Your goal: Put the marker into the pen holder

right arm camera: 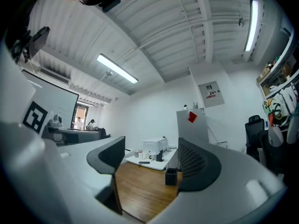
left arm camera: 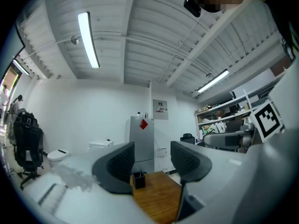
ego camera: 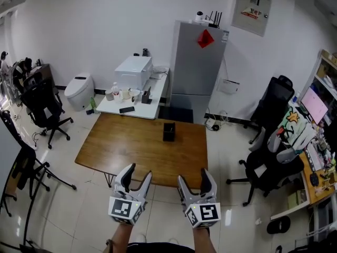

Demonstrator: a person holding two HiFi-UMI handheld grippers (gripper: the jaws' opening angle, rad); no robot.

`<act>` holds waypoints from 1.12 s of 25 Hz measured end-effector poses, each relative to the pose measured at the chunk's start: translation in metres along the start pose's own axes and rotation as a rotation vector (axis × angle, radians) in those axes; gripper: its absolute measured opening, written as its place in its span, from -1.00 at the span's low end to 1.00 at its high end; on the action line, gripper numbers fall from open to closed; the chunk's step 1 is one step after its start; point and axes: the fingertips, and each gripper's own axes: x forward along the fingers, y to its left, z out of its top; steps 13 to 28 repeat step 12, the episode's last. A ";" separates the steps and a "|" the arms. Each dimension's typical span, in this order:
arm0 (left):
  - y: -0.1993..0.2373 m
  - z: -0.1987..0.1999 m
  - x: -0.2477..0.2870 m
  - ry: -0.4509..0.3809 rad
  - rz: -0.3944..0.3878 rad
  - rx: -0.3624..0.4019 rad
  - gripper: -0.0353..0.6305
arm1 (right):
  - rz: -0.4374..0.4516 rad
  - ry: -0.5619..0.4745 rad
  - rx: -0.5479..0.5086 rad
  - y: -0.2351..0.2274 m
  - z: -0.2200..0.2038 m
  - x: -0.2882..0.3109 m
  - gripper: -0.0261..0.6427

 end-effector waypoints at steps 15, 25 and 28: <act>0.032 0.002 -0.012 0.005 -0.018 0.035 -0.17 | -0.020 -0.002 -0.020 0.033 -0.001 0.014 0.11; 0.032 0.002 -0.012 0.005 -0.018 0.035 -0.17 | -0.020 -0.002 -0.020 0.033 -0.001 0.014 0.11; 0.032 0.002 -0.012 0.005 -0.018 0.035 -0.17 | -0.020 -0.002 -0.020 0.033 -0.001 0.014 0.11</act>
